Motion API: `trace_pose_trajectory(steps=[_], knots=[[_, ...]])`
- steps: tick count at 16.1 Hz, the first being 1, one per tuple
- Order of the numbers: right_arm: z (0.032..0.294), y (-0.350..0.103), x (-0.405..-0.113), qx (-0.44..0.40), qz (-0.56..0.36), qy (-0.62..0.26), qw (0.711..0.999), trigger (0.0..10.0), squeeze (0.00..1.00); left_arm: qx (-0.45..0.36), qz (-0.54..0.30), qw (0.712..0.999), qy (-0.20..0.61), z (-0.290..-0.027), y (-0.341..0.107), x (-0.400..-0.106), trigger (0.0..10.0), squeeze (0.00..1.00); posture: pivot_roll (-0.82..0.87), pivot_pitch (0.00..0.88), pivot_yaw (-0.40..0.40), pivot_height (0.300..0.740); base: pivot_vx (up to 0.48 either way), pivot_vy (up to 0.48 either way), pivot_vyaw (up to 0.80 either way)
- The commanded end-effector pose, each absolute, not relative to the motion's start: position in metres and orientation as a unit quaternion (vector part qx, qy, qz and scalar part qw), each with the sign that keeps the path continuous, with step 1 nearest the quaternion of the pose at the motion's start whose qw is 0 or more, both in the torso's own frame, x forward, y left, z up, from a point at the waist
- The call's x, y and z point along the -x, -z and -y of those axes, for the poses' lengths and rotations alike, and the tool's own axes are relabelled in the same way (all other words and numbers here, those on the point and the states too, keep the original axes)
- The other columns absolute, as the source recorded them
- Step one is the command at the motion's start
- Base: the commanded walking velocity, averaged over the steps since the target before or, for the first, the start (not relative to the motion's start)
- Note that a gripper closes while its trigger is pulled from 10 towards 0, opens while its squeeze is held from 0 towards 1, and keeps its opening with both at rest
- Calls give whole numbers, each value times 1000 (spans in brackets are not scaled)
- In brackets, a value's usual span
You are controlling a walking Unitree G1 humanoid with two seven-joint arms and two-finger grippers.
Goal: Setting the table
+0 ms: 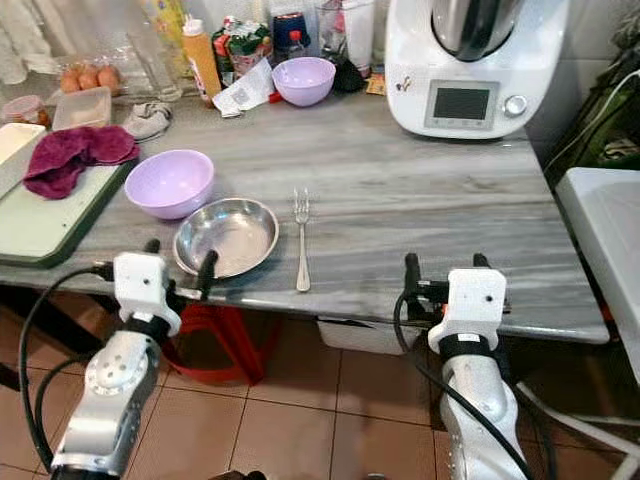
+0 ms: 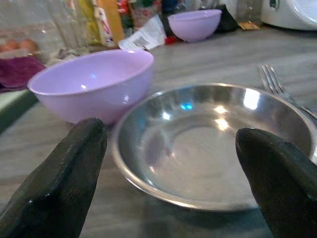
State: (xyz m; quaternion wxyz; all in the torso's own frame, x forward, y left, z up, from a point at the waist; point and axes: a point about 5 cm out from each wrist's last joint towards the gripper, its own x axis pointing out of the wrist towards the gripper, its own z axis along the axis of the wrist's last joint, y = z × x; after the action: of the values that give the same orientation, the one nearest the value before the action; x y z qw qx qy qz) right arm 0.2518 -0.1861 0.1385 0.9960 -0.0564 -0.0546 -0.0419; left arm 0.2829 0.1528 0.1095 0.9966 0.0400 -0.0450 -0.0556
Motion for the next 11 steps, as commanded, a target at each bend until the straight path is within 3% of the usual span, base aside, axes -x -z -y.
trace_pose_trajectory(steps=[1, 11], knots=[[185, -147, -255, 58, 72, 37, 995, 10000, 0, -46, 38, 997, 50, -155, -109, -281, 10000, 0, -162, 123, 83, 740, 0, 0, 0], [175, -152, -267, 54, 80, 11, 995, 10000, 0, -49, 26, 997, 45, -157, -104, -275, 10000, 0, -144, 117, 64, 740, -279, 0, 0]])
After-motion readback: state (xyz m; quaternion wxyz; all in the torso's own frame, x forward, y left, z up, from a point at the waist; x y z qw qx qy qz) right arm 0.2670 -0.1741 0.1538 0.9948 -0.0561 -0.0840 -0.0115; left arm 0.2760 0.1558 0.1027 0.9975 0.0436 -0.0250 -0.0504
